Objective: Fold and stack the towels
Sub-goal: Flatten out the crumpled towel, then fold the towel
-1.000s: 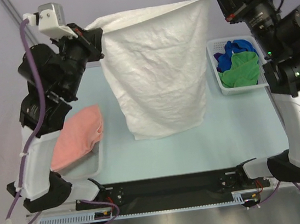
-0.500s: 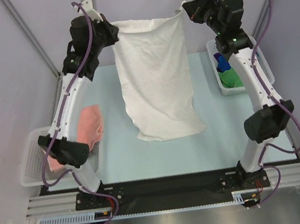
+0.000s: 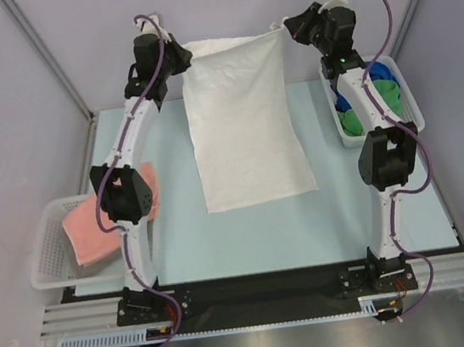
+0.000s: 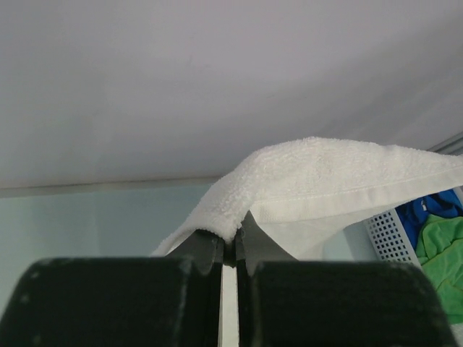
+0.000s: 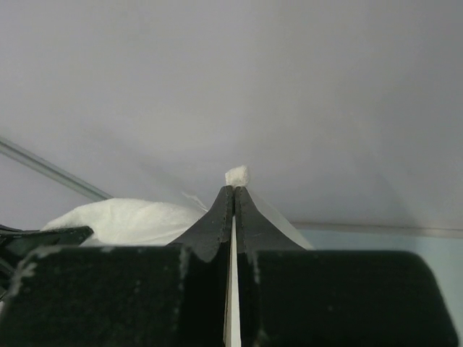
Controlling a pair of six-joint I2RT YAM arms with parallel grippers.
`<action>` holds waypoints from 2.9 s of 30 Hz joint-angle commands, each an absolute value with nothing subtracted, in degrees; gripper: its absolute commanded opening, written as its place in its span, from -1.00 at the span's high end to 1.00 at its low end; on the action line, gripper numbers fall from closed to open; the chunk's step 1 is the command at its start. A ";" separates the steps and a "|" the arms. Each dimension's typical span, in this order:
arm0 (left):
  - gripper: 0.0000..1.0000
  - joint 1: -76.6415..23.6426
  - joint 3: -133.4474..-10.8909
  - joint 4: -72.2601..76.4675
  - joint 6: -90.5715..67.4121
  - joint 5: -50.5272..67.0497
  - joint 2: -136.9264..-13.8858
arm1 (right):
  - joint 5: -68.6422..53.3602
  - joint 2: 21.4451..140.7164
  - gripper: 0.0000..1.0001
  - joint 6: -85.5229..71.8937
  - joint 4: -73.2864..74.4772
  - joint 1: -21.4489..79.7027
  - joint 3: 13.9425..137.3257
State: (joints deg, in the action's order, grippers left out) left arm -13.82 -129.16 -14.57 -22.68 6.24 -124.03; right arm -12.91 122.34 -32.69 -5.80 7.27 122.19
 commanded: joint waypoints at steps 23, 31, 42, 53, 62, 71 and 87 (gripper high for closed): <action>0.99 -12.92 -99.25 -8.26 -30.76 9.49 -112.87 | -17.40 110.76 1.00 -37.88 0.62 3.25 96.45; 0.99 -15.02 -87.64 -9.67 -32.08 8.44 -106.09 | -18.19 104.60 1.00 -38.32 1.84 3.34 84.66; 0.88 -20.47 -69.90 -12.05 -36.56 7.11 -98.44 | -16.71 96.16 1.00 -37.79 4.92 5.44 67.97; -0.04 -22.59 -56.43 -9.58 -41.39 3.52 -88.51 | -7.50 88.42 -0.31 -32.97 7.82 7.56 57.83; 0.10 -23.90 -57.83 -12.82 -45.43 -1.65 -92.46 | 0.00 95.36 -0.04 -27.78 12.04 9.49 63.80; 0.08 -24.96 -56.25 -14.59 -50.62 -6.33 -92.99 | 2.28 100.46 0.17 -26.98 11.43 9.76 64.25; 0.34 -25.14 -58.00 -13.45 -51.15 -6.15 -99.40 | 1.76 103.01 0.18 -26.89 9.84 9.84 64.25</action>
State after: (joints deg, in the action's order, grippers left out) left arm -24.64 -55.86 -14.28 -50.15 -4.86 -98.96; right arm 1.13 102.28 -27.75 11.57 9.58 62.28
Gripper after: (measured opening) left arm 0.331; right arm 0.413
